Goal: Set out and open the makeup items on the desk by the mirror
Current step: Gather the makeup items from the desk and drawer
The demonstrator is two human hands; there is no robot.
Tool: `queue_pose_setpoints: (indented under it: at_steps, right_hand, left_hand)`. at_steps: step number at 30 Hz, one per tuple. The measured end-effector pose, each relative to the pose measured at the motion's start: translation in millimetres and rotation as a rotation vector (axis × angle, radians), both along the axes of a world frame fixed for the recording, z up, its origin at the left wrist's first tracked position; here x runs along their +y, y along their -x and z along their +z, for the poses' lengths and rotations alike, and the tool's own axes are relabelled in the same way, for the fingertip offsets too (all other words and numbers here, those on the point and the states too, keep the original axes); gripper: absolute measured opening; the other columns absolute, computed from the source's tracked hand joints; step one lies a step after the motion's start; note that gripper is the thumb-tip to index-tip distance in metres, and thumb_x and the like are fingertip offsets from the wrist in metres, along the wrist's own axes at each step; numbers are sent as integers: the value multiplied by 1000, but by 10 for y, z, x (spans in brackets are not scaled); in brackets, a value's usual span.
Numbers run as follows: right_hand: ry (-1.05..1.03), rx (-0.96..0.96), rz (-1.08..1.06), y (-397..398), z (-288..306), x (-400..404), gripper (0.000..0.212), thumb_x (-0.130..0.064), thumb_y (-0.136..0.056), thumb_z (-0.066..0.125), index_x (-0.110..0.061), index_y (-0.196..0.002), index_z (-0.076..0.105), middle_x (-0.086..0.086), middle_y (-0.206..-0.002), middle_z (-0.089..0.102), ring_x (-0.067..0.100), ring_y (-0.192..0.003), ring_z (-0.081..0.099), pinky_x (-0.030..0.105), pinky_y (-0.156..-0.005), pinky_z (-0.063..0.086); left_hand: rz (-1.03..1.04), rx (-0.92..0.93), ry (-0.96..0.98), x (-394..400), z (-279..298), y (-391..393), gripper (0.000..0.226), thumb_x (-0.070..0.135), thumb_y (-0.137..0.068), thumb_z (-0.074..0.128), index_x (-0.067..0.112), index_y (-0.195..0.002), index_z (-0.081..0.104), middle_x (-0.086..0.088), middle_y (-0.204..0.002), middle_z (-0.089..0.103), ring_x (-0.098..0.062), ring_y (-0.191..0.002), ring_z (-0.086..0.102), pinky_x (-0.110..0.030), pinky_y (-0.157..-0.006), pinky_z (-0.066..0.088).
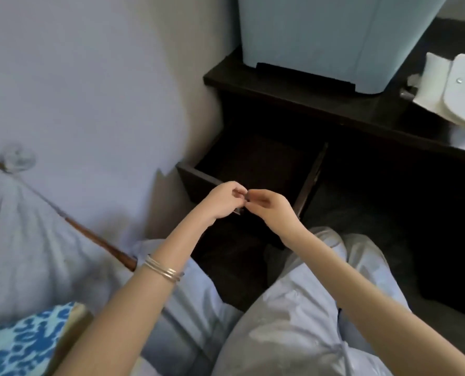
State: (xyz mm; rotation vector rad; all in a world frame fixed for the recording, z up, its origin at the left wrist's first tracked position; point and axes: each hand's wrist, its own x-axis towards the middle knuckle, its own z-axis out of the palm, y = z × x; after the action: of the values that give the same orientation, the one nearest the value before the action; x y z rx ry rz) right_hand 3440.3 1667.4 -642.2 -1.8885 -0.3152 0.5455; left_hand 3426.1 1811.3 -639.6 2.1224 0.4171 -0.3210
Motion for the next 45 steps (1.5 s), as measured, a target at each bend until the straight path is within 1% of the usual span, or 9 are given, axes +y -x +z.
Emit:
queue_pose_setpoints:
  at_steps: [3, 8, 15, 19, 23, 28, 33, 38, 45]
  right_hand:
    - [63, -13, 27, 61, -95, 73, 33, -16, -89, 62, -16, -122, 60, -3, -112, 65, 14, -111, 60, 26, -97, 46]
    - [210, 19, -16, -40, -159, -18, 47, -22, -88, 65, -12, -131, 53, 2, -128, 59, 15, -117, 56, 24, -97, 41]
    - [281, -35, 12, -70, -153, -2, 33, -16, -93, 56, -11, -126, 58, 6, -123, 63, 18, -114, 57, 19, -89, 37]
    - [279, -38, 7, -99, -161, 10, 34, -17, -94, 55, -12, -128, 57, 3, -127, 61, 18, -120, 54, 22, -94, 37]
    - [276, -55, -16, -213, -172, 9, 36, -16, -93, 56, -13, -129, 56, 4, -129, 60, 19, -121, 54, 27, -99, 39]
    - [286, -64, -53, -453, -145, -14, 33, -12, -93, 55, -7, -126, 57, 9, -124, 62, 22, -116, 56, 20, -88, 36]
    - [308, -80, -82, -744, -164, -8, 38, -13, -94, 53, -6, -132, 52, 11, -129, 59, 23, -120, 54, 21, -90, 36]
    - [316, -108, -141, -1085, -211, -22, 37, -11, -95, 52, -4, -131, 52, 13, -131, 56, 25, -121, 52, 25, -96, 39]
    - [293, -76, -204, -1639, -213, -90, 38, -9, -95, 52, -5, -132, 51, 12, -135, 51, 24, -124, 49, 20, -95, 36]
  left_hand:
    - [-45, 37, -62, -4, -23, -49, 18, 13, -91, 56, 13, -108, 61, -5, -115, 61, -18, -104, 58, -26, -79, 43]
    - [-183, 159, -180, -89, -146, -149, 30, 18, -95, 50, 12, -122, 61, -7, -117, 62, -22, -107, 58, -34, -92, 46]
    - [-209, 231, -274, -178, -232, -312, 27, 17, -95, 47, 6, -112, 65, -14, -104, 67, -28, -96, 65, -38, -83, 52]
    - [-255, 256, -371, -196, -224, -388, 31, 8, -96, 45, 6, -123, 60, -14, -113, 65, -28, -102, 64, -38, -92, 52]
    - [-210, 162, -367, -233, -249, -483, 33, 9, -95, 48, 13, -126, 60, -10, -117, 63, -24, -103, 62, -35, -91, 51]
    - [-128, 118, -343, -334, -281, -680, 31, 14, -98, 46, 15, -126, 59, -9, -121, 61, -25, -107, 60, -33, -90, 47]
    - [-119, 104, -312, -380, -254, -949, 31, 15, -98, 45, 15, -124, 60, -12, -122, 61, -29, -115, 55, -46, -107, 37]
    - [-91, 53, -260, -402, -244, -1292, 27, 17, -98, 46, 15, -116, 65, -13, -117, 63, -29, -107, 58, -39, -95, 47]
    - [-56, 40, -244, -507, -196, -1878, 26, 15, -96, 46, 10, -110, 67, -12, -113, 64, -28, -104, 60, -41, -93, 49]
